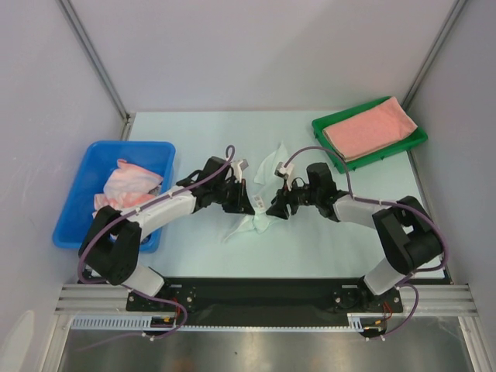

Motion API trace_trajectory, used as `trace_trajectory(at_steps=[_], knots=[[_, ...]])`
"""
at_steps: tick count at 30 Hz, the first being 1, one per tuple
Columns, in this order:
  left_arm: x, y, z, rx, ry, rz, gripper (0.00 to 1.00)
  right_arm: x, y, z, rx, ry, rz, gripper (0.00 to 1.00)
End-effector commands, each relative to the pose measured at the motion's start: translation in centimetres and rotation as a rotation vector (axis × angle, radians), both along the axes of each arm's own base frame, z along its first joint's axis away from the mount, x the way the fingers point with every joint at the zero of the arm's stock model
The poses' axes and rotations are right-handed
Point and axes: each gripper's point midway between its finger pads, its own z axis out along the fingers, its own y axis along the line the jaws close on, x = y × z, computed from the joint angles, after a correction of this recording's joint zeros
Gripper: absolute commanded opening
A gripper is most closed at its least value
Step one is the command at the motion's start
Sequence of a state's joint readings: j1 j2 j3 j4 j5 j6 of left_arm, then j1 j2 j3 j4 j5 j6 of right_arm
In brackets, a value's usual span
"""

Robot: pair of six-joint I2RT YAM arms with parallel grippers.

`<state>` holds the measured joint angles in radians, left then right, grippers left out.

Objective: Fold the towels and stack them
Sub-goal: Flatten out the crumpled towel

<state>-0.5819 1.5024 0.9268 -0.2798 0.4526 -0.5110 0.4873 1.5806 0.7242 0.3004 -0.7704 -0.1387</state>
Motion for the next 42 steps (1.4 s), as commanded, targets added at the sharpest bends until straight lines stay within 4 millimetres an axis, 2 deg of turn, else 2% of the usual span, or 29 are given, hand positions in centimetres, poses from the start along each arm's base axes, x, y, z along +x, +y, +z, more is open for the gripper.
trace_trajectory(at_steps=[1, 6, 7, 9, 10, 13, 14, 16, 17, 21, 25, 32, 36, 38, 40, 42], knots=[[0.9, -0.6, 1.4, -0.028, -0.041, -0.032, 0.02, 0.5, 1.2, 1.2, 0.071, -0.074, 0.069, 0.56], [1.4, -0.5, 1.6, -0.028, -0.044, -0.021, 0.04, 0.5, 1.4, 0.4, 0.056, -0.059, 0.066, 0.41], [1.5, -0.4, 1.7, -0.029, -0.046, -0.019, 0.06, 0.6, 1.2, 0.6, 0.06, -0.068, 0.057, 0.3], [1.9, -0.2, 2.0, -0.025, -0.046, -0.009, 0.13, 1.2, 0.8, 0.8, 0.049, -0.075, 0.021, 0.14], [2.5, 0.3, 2.0, -0.015, -0.057, 0.005, 0.29, 2.0, 0.4, 1.0, 0.033, -0.086, -0.024, 0.0], [3.6, 1.7, 2.8, 0.027, -0.094, 0.044, 0.59, 2.9, -0.7, 1.6, 0.038, -0.034, -0.081, 0.0], [4.3, 3.1, 2.5, 0.081, -0.106, 0.087, 0.61, 3.5, -0.7, 2.5, 0.05, -0.027, -0.093, 0.0], [5.1, 4.8, 2.6, 0.165, -0.158, 0.117, 0.66, 3.9, -1.2, 2.1, 0.016, 0.022, -0.108, 0.0], [5.4, 6.0, 2.3, 0.228, -0.17, 0.146, 0.66, 4.5, -1.1, 2.2, 0.006, 0.022, -0.105, 0.0], [4.9, 7.2, 1.5, 0.297, -0.186, 0.107, 0.67, 4.7, -1.4, 1.7, -0.016, 0.064, -0.11, 0.0], [3.9, 7.4, 0.1, 0.327, -0.175, 0.024, 0.66, 4.9, -1.4, 1.9, -0.011, 0.063, -0.111, 0.0], [3.3, 7.7, 0.5, 0.349, -0.22, -0.083, 0.68, 5.2, -1.7, 2.0, 0.006, 0.075, -0.119, 0.0], [3.4, 8.1, -1.1, 0.399, -0.219, -0.15, 0.68, 5.3, -1.6, 2.0, 0.016, 0.076, -0.114, 0.0], [3.3, 7.3, -1.6, 0.362, -0.205, -0.187, 0.68, 5.2, -1.6, 1.9, 0.019, 0.079, -0.111, 0.0], [3.3, 7.4, -2.9, 0.389, -0.173, -0.201, 0.65, 5.2, -1.5, 2.0, 0.021, 0.076, -0.11, 0.0], [3.9, 7.9, -3.4, 0.432, -0.168, -0.185, 0.61, 5.2, -1.6, 2.2, 0.028, 0.073, -0.112, 0.0]])
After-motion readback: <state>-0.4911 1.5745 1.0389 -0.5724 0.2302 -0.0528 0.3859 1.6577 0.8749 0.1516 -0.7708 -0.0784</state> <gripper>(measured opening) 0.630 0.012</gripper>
